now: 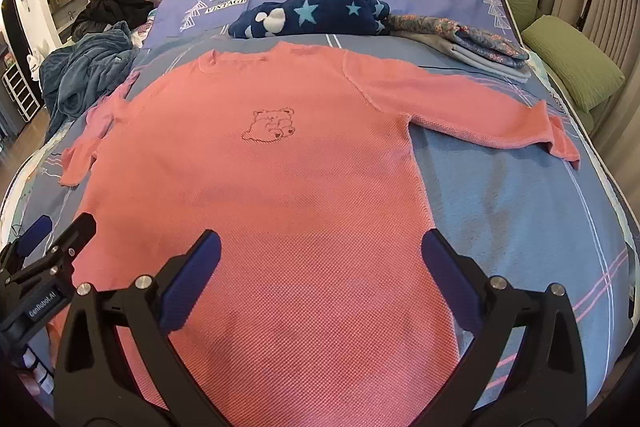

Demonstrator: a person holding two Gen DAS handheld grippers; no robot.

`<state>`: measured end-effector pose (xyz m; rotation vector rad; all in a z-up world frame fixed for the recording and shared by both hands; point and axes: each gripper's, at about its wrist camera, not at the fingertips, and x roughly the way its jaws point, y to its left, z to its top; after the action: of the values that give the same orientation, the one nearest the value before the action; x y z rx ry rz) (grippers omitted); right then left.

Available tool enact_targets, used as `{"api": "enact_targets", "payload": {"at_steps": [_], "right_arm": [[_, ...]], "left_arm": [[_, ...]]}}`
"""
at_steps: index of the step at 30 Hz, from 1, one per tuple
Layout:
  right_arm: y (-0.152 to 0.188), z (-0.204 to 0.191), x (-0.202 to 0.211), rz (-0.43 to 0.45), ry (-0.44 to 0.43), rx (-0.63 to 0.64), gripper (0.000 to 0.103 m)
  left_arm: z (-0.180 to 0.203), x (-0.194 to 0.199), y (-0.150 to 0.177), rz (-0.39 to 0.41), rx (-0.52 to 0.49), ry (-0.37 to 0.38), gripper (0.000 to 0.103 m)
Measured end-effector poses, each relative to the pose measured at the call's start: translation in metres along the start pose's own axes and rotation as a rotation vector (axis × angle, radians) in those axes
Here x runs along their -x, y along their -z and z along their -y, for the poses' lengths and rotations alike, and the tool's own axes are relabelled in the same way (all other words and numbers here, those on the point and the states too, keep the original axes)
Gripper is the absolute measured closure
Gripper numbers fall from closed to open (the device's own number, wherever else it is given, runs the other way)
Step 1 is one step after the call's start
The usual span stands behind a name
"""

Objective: Fold small clothes

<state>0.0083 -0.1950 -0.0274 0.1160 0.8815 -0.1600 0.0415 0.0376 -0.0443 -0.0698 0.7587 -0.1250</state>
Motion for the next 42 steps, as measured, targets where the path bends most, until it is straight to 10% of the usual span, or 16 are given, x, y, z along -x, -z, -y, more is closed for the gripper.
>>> {"api": "enact_targets", "payload": {"at_steps": [13,16,22,27,34,38,42], "right_arm": [[-0.004,0.014,-0.018,-0.029,0.022,-0.016,0.002],[-0.006,0.025,-0.028,-0.051,0.036,-0.048,0.002],[-0.011,0.03,-0.041,-0.075,0.024,-0.072,0.002],[-0.014,0.03,-0.047,-0.087,0.029,-0.061,0.002],[-0.018,0.044,-0.057,-0.103,0.06,-0.098,0.002],[-0.02,0.047,-0.062,-0.109,0.066,-0.1,0.002],[-0.023,0.053,-0.063,-0.101,0.073,-0.111,0.002]], "left_arm": [[-0.076,-0.012,-0.018,0.02,0.15,-0.086,0.001],[-0.131,-0.024,-0.025,0.015,0.299,-0.185,0.001],[-0.257,-0.106,-0.021,-0.189,0.825,0.109,0.001],[-0.306,-0.149,-0.012,-0.14,1.036,0.065,0.006],[-0.343,-0.189,-0.033,-0.06,1.047,-0.043,0.035],[-0.356,-0.19,-0.048,-0.028,1.066,-0.007,0.099],[-0.325,-0.145,-0.089,0.092,0.892,-0.025,0.099]]}}
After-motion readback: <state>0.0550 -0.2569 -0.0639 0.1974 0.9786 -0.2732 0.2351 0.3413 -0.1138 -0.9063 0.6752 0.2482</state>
